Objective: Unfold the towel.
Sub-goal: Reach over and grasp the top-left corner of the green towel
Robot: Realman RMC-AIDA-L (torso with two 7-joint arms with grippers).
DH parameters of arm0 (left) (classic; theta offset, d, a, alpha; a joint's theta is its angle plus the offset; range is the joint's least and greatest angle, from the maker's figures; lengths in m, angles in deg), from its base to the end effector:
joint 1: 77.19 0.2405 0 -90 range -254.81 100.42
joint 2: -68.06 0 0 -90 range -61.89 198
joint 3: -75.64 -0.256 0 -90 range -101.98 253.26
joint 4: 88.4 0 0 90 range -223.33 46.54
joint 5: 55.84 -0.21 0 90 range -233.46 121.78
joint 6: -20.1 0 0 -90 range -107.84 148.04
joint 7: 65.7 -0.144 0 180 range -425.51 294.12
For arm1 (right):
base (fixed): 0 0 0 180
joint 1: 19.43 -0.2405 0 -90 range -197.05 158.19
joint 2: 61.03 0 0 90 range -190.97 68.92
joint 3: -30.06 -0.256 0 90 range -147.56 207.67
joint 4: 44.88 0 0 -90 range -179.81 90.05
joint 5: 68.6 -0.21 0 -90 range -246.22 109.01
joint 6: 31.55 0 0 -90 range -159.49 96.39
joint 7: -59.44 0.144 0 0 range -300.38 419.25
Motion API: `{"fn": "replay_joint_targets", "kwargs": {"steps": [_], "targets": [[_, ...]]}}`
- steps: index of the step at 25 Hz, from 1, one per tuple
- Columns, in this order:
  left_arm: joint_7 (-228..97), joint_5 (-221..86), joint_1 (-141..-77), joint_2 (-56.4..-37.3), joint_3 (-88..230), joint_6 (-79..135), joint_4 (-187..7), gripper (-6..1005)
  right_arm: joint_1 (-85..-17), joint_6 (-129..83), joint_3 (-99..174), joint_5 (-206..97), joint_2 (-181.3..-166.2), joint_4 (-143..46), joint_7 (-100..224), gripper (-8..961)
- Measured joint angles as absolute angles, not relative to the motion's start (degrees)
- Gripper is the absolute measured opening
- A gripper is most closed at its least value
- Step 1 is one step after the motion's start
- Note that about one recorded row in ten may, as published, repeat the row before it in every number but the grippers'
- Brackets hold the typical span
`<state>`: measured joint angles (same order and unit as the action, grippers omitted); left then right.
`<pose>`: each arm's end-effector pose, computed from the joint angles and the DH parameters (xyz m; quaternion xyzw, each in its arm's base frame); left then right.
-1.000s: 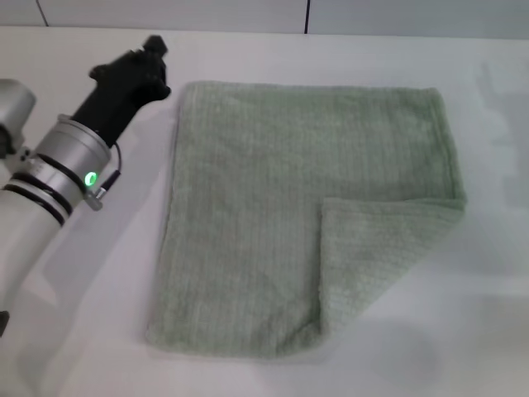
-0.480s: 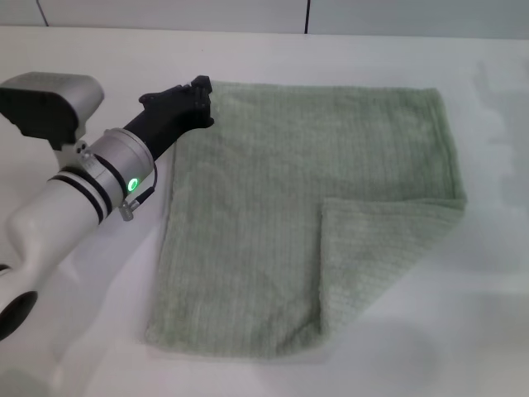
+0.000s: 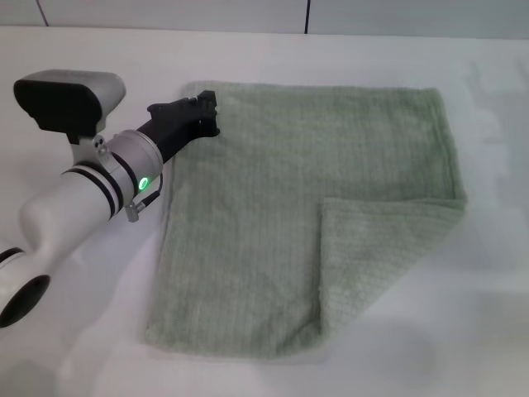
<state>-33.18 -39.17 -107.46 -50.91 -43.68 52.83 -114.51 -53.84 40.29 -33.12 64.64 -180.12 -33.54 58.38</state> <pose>-0.2589 0.3785 -0.0857 -0.7815 -0.3697 -0.2763 0.4197 0.2644 0.3892 0.0252 -0.6282 0.1284 0.3612 0.6770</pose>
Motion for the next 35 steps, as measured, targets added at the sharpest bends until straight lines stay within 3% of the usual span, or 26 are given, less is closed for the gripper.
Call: {"fn": "replay_joint_targets", "kwargs": {"steps": [35], "targets": [[-33.8, -39.1, -110.3, -51.03, -44.1, 41.3, -113.6, -3, -55.2, 37.8, -31.6, 64.8, -179.94, -33.5, 57.7, 750]]}}
